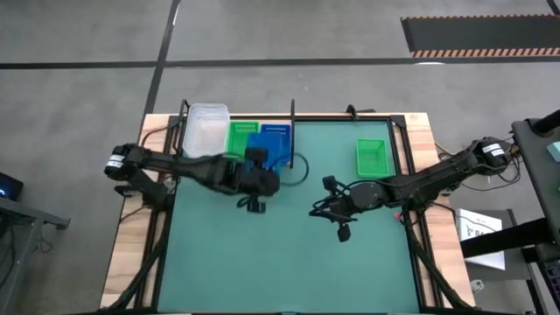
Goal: Stack baskets on shelf by color
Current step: Stack the blue bin on top of the other blue bins on the shelf
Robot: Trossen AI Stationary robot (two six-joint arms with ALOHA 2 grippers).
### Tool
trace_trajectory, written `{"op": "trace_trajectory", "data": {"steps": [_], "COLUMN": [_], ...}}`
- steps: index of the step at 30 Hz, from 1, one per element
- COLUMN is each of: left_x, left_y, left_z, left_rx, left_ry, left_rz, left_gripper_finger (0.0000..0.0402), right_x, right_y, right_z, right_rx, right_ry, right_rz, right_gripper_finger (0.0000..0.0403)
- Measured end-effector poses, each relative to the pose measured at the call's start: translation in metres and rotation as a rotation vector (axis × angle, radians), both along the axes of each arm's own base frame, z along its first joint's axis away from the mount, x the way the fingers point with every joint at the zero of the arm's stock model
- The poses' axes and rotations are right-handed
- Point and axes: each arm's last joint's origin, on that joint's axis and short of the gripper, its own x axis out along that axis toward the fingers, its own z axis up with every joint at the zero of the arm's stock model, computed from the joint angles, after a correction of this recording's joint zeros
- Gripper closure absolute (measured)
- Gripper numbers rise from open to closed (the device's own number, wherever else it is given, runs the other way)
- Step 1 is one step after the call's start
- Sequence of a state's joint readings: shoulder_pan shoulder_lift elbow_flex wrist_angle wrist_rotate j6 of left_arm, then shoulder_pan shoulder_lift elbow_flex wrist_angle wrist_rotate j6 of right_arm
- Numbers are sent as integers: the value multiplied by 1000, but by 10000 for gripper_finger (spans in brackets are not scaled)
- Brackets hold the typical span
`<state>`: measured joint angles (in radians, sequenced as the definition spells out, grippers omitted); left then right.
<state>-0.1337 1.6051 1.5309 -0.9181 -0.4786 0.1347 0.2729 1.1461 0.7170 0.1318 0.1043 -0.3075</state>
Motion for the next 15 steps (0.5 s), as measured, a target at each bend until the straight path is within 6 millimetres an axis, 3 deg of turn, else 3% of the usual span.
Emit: {"op": "trace_trajectory", "data": {"steps": [6,10,15], "left_x": [6,12,11], "left_y": [38,53,69], "left_z": [1,0,-15], "left_rx": [18,-18,-40], "left_ry": [-23,-79,-69], "left_rz": [67,56,87], "left_gripper_finger": [402,402,402], "right_x": [0,0,-1], "right_y": [0,0,0], "right_z": [0,0,-2], "right_rx": [1,4,8], "right_ry": [1,4,29], "right_rz": [-1,-2,-7], "right_gripper_finger": [394,394,394]}}
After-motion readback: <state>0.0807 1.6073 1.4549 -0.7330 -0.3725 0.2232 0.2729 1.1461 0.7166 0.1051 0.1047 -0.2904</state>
